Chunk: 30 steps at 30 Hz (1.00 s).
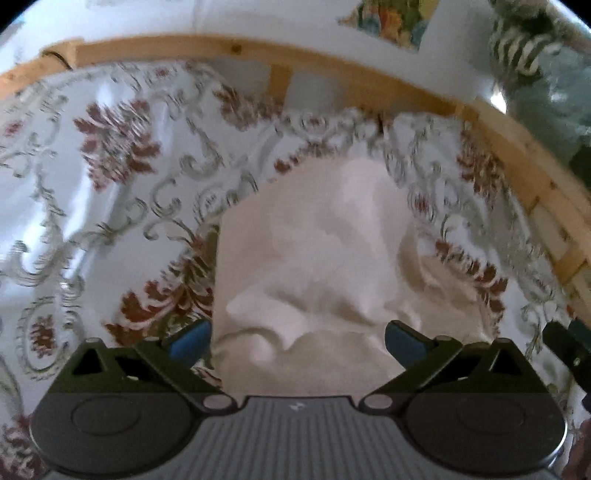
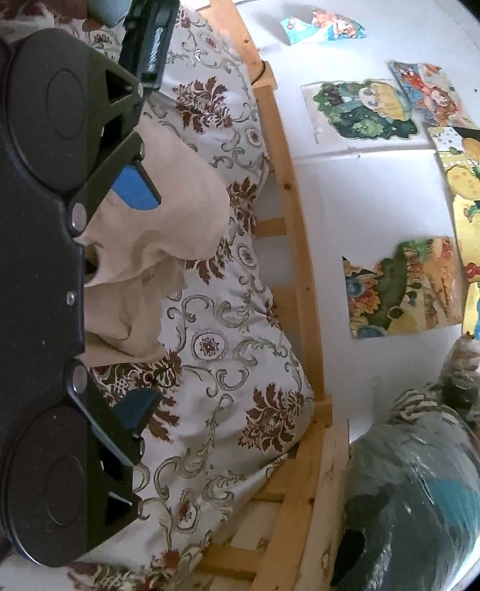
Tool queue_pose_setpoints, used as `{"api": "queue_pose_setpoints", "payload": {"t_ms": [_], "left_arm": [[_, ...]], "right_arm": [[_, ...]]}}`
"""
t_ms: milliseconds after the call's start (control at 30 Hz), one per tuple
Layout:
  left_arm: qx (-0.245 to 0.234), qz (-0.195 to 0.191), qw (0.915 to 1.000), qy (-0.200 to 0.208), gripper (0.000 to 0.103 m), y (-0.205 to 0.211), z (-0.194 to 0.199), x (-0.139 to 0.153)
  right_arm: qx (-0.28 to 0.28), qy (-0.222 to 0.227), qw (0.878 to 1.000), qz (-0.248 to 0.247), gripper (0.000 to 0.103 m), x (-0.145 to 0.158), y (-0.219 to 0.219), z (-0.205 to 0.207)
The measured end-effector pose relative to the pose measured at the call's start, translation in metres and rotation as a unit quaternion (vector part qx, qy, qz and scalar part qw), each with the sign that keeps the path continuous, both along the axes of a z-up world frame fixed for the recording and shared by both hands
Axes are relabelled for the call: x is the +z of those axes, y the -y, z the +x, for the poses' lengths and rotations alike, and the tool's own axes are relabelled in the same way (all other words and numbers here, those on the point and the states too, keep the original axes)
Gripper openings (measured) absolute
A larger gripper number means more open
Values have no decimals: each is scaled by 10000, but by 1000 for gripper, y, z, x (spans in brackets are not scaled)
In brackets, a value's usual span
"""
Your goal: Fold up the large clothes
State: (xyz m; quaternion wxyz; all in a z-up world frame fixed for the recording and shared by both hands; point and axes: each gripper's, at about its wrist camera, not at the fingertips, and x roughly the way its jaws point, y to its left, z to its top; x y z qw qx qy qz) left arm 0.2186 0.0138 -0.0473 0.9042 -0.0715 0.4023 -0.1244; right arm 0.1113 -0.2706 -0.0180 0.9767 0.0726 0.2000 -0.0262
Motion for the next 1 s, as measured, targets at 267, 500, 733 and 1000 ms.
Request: {"api": "queue_pose_setpoints", "payload": {"t_ms": [267,500,733,1000], "left_arm": [[179,-81,9986,495,102,-18,-54,19],[152,-40,9928,1189,102,-35,-126,41],[375,487,9848,1627,102,-42,-195,45],[374,649,9873,1402,102,-48,-229,37]], "right_arm": [[-134,192,9997,105,102,8,-11,-38],[76,458,9987,-217,102,22,-32,-89],[185,465,9978,-430,102,33,-51,-141],[-166,213,9990,-351,102,34,-50,-184]]}}
